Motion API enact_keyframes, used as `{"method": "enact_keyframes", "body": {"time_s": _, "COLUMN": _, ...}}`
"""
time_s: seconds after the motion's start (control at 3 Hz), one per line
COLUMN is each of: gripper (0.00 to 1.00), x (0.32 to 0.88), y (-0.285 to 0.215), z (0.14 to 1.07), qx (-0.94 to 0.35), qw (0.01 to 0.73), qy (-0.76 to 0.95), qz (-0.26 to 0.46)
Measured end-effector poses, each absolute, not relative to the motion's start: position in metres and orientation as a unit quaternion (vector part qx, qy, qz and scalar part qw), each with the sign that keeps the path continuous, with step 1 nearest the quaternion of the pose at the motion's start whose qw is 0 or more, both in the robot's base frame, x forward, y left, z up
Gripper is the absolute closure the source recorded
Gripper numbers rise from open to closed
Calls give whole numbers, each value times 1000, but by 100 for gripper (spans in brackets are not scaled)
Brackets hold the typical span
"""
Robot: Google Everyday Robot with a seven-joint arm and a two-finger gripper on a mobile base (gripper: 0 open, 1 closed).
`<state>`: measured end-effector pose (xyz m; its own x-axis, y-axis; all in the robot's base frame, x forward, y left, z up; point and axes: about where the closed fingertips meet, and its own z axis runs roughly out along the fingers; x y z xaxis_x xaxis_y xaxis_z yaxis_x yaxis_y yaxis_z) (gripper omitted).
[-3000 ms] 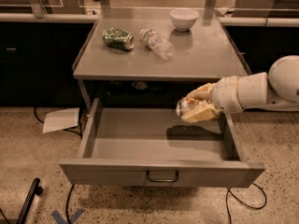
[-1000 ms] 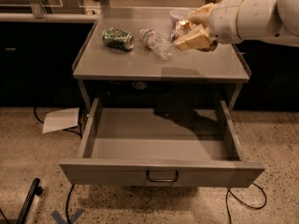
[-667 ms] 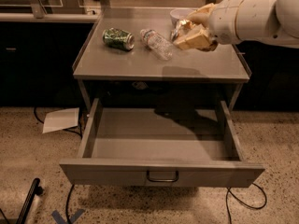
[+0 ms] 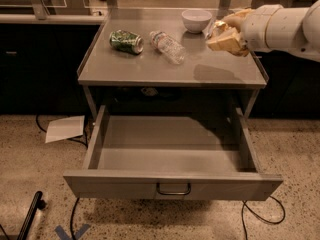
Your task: Pick orange can from top drawer and place on counter
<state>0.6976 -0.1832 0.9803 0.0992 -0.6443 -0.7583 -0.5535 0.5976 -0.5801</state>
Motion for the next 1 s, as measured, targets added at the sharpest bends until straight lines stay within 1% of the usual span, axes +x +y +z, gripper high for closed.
{"method": "enact_keyframes", "body": {"time_s": 0.33, "gripper": 100, "x": 717, "y": -210, "z": 970, "qx": -413, "qw": 596, "qy": 686, "qz": -54}}
{"method": "enact_keyframes", "body": {"time_s": 1.0, "gripper": 100, "x": 753, "y": -233, "z": 937, "qx": -372, "qw": 588, "qy": 717, "qz": -53}}
